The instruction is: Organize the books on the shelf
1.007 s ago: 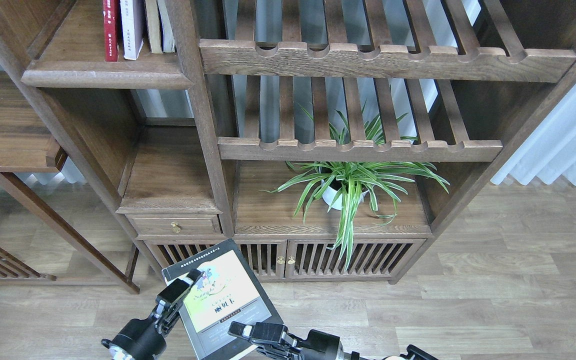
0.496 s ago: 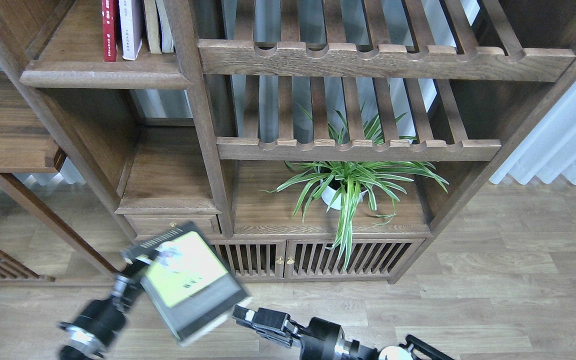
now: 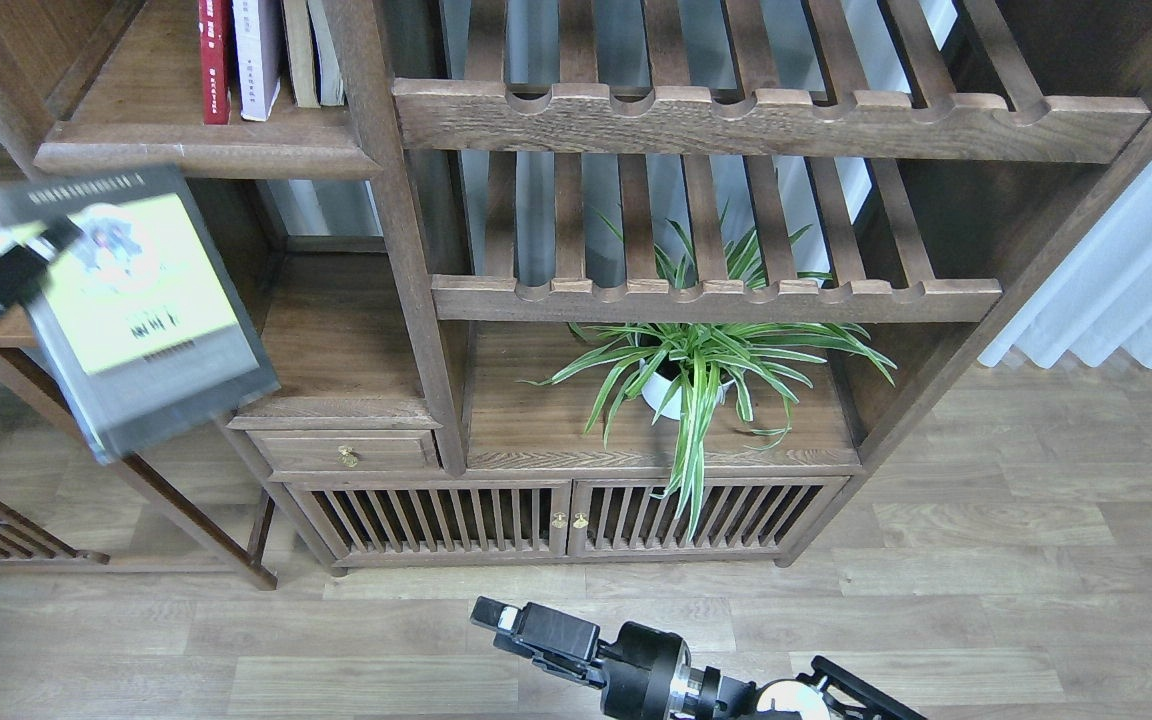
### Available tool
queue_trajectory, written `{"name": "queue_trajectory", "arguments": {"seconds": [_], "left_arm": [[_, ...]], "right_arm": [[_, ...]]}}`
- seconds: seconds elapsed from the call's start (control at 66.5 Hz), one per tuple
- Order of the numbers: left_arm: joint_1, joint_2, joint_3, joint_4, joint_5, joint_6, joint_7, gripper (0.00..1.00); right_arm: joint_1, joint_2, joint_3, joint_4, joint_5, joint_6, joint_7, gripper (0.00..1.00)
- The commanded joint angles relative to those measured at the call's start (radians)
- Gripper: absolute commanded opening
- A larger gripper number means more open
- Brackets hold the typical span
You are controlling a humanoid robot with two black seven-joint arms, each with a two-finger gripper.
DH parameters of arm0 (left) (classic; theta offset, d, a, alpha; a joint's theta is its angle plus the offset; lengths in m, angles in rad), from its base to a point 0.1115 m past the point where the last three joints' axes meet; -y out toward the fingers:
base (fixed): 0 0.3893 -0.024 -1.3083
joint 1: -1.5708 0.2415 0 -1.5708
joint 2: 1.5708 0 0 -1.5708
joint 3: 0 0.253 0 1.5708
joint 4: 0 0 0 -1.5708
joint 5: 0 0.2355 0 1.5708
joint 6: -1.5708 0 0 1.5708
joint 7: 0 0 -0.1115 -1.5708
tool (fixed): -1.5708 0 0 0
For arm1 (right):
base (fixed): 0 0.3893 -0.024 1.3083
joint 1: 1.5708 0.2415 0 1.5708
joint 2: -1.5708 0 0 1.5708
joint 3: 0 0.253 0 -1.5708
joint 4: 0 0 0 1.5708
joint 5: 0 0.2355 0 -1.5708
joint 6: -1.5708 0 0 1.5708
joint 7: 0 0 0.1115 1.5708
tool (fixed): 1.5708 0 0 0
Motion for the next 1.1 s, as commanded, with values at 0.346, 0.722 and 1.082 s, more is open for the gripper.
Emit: {"name": "queue_trajectory", "arguments": {"seconds": [0.346, 0.722, 1.082], "left_arm": [[-0.417, 0.012, -0.056, 0.104, 0.316, 0.0, 0.071, 0.02], [-0.692, -0.113, -0.002, 0.231, 0.557, 0.0, 0.071, 0.03], [-0.852, -0.206, 0.065, 0.374, 0.795, 0.0, 0.059, 0.03]], "right_arm": [[0.001, 0.0, 0.002, 0.001, 0.001, 0.0, 0.0, 0.99], [0.0, 0.0, 0.0, 0.004, 0.002, 0.0, 0.008, 0.99], [0.0, 0.0, 0.0, 0.01, 0.004, 0.0, 0.058, 0.99]]}}
